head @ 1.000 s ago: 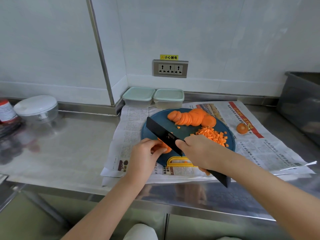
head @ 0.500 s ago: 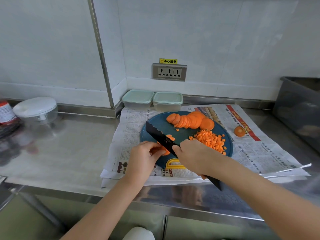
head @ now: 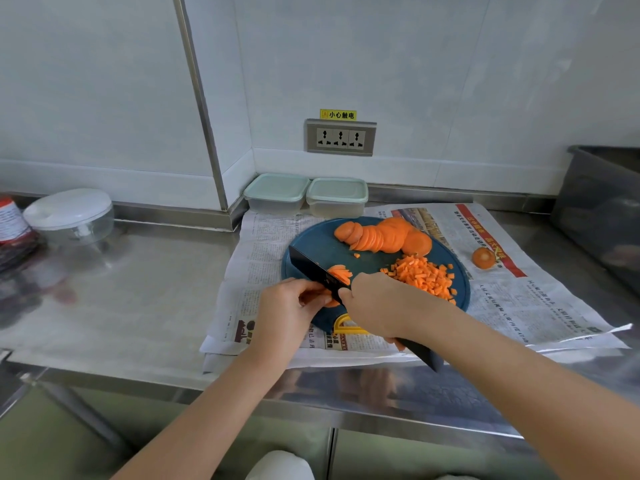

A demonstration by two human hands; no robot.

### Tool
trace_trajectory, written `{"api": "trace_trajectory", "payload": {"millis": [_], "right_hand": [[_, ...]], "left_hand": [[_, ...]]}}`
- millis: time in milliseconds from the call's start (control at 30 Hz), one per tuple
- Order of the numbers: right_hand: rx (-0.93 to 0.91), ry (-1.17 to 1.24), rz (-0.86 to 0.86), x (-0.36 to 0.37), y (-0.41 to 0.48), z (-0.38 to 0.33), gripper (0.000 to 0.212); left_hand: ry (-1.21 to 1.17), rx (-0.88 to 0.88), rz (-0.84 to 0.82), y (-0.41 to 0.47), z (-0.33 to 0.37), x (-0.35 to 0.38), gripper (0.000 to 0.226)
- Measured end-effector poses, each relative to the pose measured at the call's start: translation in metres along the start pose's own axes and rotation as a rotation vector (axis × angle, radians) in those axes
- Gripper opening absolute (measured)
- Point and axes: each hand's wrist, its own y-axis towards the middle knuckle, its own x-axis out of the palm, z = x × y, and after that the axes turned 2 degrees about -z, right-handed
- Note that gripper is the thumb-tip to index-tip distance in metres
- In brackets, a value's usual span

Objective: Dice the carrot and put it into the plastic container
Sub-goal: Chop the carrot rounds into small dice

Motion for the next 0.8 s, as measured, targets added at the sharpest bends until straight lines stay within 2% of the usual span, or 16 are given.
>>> {"api": "trace_trajectory", "payload": {"millis": [333,467,633,800], "right_hand": [[-0.043,-0.033,0.0,0.015,0.011,0.006,0.039],[0.004,-0.006,0.007,0.013,0.014,0.002,0.027],[0.02,-0.017,-0.057,0.009,0.016,0.003,0.023],[0.012,0.119,-0.043,0.0,0.009,0.011,0.038]], "left_hand": [[-0.035,-0.004,-0.015,-0.002,0.002,-0.001,0.018],[-0.051,0.008,-0.041,-0.004,0.002,-0.003,0.019],[-0.123,-0.019,-0.061,-0.005,0.0,-0.003,0.021],[-0.133,-0.035,-0.056,-0.002,-0.002,-0.003,0.022]]}}
